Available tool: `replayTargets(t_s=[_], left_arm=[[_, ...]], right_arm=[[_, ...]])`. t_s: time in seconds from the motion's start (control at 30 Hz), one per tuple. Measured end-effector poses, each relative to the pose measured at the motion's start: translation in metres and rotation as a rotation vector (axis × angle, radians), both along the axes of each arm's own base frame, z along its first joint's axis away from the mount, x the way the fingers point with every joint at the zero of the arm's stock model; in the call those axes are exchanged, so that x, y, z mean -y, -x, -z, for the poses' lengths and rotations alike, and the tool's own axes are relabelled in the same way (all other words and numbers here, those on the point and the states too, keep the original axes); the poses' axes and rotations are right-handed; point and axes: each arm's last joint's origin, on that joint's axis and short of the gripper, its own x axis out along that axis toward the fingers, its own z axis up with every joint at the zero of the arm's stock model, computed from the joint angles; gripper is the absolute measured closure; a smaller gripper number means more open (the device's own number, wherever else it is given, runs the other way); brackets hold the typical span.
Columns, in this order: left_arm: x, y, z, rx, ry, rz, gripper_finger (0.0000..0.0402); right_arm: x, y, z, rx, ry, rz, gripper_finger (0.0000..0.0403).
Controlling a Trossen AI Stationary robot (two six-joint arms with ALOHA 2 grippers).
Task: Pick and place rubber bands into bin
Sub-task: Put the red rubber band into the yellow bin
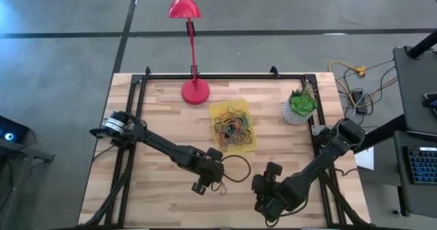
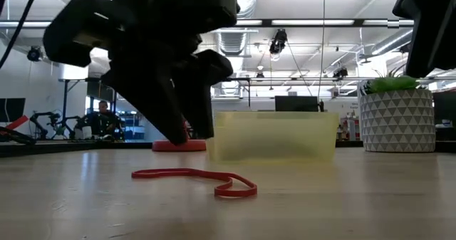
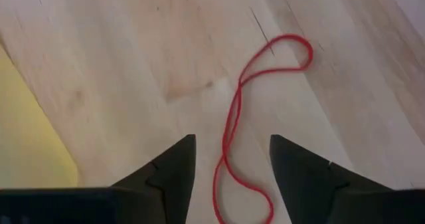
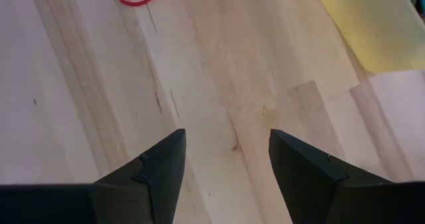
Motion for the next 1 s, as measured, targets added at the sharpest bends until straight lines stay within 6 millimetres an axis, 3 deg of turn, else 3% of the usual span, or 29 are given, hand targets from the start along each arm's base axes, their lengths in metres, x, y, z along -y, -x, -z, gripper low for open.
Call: replayTargets(t_s=[0.2,0.43,0.83,1.0], left_arm=[[0.001,-0.006,0.024,-0.05,-0.013,-0.003,0.0224],[-0.003,-0.01,0.032,-0.067,-0.004,-0.012,0.0232],[-0.02,-0.011,0.043,-0.08,0.035,-0.035,0.0389],[-0.022,-0.011,0.041,-0.086,0.034,-0.072,0.04]], right_arm=[[0.0,0.0,0.0,0.001,-0.011,0.013,0.0199],[0.0,0.0,0.0,0.004,-0.016,0.025,0.0199],[0.0,0.0,0.0,0.005,-0.014,0.024,0.0199],[0.0,0.0,0.0,0.006,-0.012,0.024,0.0199]])
